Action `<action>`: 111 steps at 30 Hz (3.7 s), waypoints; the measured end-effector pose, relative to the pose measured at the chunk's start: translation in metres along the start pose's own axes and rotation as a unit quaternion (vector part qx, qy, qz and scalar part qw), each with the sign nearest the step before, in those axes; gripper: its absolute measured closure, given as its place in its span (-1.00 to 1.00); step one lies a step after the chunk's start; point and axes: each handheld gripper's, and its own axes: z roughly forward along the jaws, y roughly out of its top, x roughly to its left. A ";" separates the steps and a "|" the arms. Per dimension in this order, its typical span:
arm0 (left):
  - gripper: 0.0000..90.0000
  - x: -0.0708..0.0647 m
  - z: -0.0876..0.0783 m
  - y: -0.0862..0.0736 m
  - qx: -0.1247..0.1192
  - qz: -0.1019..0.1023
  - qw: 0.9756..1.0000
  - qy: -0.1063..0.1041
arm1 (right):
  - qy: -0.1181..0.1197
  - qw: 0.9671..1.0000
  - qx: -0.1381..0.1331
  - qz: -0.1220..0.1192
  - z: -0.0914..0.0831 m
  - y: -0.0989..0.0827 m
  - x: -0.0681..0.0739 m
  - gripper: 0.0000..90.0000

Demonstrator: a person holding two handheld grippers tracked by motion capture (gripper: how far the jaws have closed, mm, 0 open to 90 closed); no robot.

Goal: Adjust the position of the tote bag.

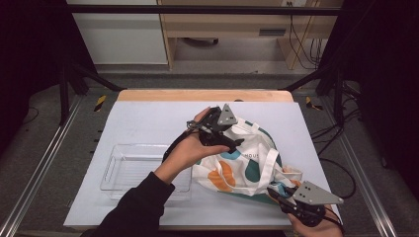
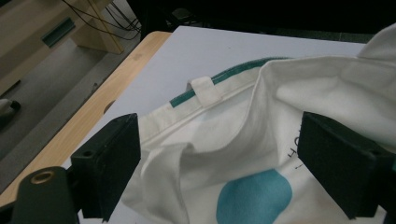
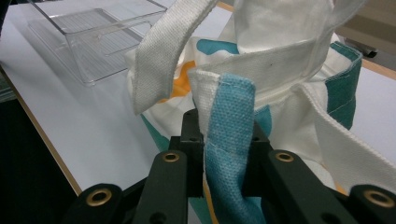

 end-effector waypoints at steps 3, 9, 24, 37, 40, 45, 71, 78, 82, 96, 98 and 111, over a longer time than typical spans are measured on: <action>-0.70 -0.002 0.003 0.005 -0.003 0.001 1.000 -0.006 | 0.000 1.000 -0.001 0.001 0.000 0.000 0.000 0.70; -0.63 -0.008 0.024 0.009 0.020 0.017 0.999 -0.031 | 0.001 1.000 -0.005 0.004 -0.001 -0.001 -0.002 0.69; 0.82 -0.016 0.032 -0.022 0.072 -0.008 0.994 -0.080 | 0.002 1.000 -0.011 0.011 -0.005 -0.002 -0.005 0.68; 0.88 -0.038 0.001 -0.055 0.015 -0.041 0.998 -0.055 | -0.009 1.000 -0.019 0.022 -0.019 0.004 -0.012 0.22; 0.87 -0.041 -0.005 -0.062 0.009 -0.048 0.997 -0.054 | -0.022 0.999 -0.026 0.023 -0.024 0.008 -0.014 -0.18; 0.87 -0.045 -0.007 -0.066 0.009 -0.047 0.997 -0.055 | -0.017 0.999 -0.026 0.025 -0.026 0.016 -0.014 -0.49; 0.86 -0.064 -0.017 -0.084 -0.004 -0.048 0.997 -0.057 | -0.046 0.998 -0.005 0.049 0.029 0.093 -0.067 -0.25; 0.84 -0.065 -0.018 -0.085 -0.007 -0.047 0.997 -0.053 | -0.064 0.995 0.024 0.069 0.047 0.083 -0.076 -0.20; 0.84 -0.066 -0.020 -0.085 -0.009 -0.048 0.997 -0.054 | -0.062 0.995 0.034 0.066 0.050 0.077 -0.077 -0.23; 0.84 -0.072 -0.029 -0.091 -0.009 -0.047 0.997 -0.062 | -0.062 0.995 0.064 0.052 0.062 0.070 -0.072 -0.32; 0.83 -0.075 -0.031 -0.094 -0.008 -0.047 0.997 -0.064 | -0.058 0.995 0.072 0.046 0.064 0.068 -0.070 -0.29; 0.83 -0.079 -0.035 -0.097 -0.006 -0.046 0.997 -0.066 | -0.055 0.994 0.087 0.039 0.064 0.062 -0.067 -0.15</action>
